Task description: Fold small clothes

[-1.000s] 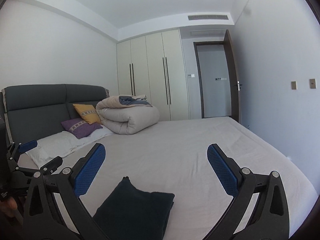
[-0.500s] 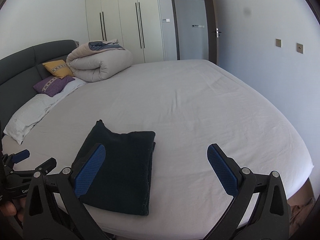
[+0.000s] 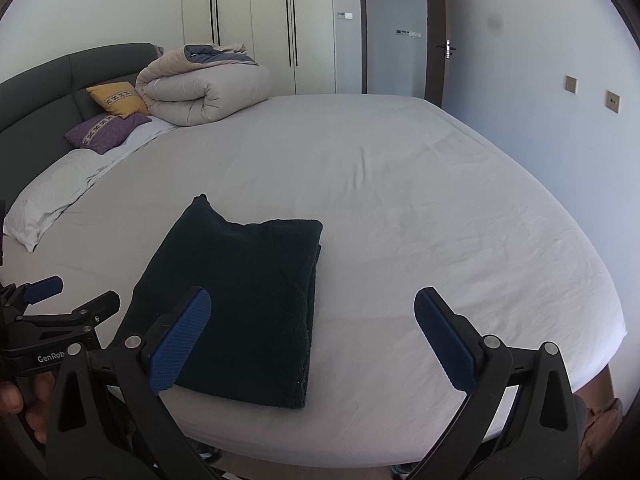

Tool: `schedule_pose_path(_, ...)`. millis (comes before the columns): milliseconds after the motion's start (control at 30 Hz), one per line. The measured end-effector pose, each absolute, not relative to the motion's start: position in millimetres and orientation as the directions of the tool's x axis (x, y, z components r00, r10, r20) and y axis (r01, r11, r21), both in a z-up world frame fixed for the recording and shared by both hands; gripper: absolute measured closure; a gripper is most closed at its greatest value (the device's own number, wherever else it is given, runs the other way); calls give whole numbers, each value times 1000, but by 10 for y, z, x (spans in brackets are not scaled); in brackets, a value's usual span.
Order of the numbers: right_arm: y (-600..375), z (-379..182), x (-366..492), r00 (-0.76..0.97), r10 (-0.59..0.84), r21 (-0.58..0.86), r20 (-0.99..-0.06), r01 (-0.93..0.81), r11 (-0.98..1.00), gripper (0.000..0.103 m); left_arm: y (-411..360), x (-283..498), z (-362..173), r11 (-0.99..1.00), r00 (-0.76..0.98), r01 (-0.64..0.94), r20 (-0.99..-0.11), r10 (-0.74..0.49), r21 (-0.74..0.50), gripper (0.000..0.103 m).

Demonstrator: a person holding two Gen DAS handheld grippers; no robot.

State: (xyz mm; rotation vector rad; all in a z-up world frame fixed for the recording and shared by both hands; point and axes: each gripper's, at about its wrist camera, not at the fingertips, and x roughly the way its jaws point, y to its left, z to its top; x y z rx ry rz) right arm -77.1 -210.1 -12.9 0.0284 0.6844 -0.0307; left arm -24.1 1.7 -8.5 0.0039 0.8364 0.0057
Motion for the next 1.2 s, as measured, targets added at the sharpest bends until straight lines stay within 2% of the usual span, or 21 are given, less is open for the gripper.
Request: schedule_pose_path(1200,-1897,-355,-497,737,-12,54,-676,66,996,0,4,-210,-158,1000,658,11,-753,-1,8,0)
